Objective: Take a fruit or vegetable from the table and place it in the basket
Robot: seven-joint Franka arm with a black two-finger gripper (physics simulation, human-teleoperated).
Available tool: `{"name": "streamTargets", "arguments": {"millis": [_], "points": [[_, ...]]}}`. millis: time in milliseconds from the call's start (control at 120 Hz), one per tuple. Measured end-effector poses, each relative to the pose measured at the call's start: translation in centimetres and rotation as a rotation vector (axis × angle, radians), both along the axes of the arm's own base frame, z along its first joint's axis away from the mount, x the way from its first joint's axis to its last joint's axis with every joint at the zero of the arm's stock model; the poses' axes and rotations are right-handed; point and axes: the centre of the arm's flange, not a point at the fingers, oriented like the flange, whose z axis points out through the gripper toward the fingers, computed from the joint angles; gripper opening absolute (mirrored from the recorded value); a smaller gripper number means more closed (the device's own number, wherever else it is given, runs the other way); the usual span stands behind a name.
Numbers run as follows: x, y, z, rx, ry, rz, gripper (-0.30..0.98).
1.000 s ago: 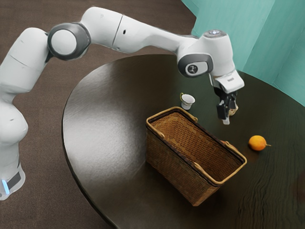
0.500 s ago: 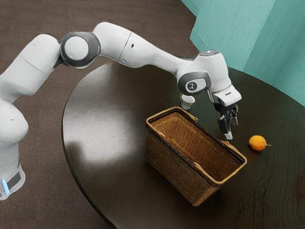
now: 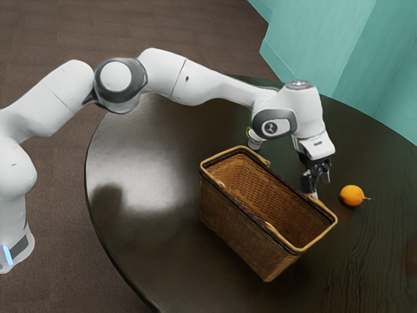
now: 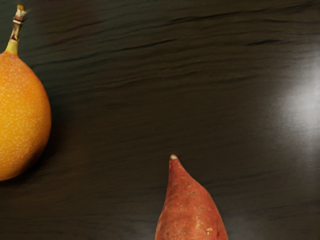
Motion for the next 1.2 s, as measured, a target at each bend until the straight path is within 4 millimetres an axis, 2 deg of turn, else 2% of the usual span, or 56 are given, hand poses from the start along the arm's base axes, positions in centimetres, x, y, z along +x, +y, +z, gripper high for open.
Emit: {"name": "streamTargets", "arguments": {"millis": [333, 425, 533, 850, 1200], "points": [[0.6, 2.1, -2.0, 0.029, 0.033, 0.023, 0.69], [0.9, 1.4, -1.6, 0.009, 0.013, 0.013, 0.69], [1.3, 1.2, -1.9, 0.005, 0.002, 0.008, 0.69], [1.7, 1.1, -4.5, -0.011, 0.014, 0.009, 0.68], [1.8, 1.2, -4.5, -0.011, 0.004, 0.024, 0.20]]}}
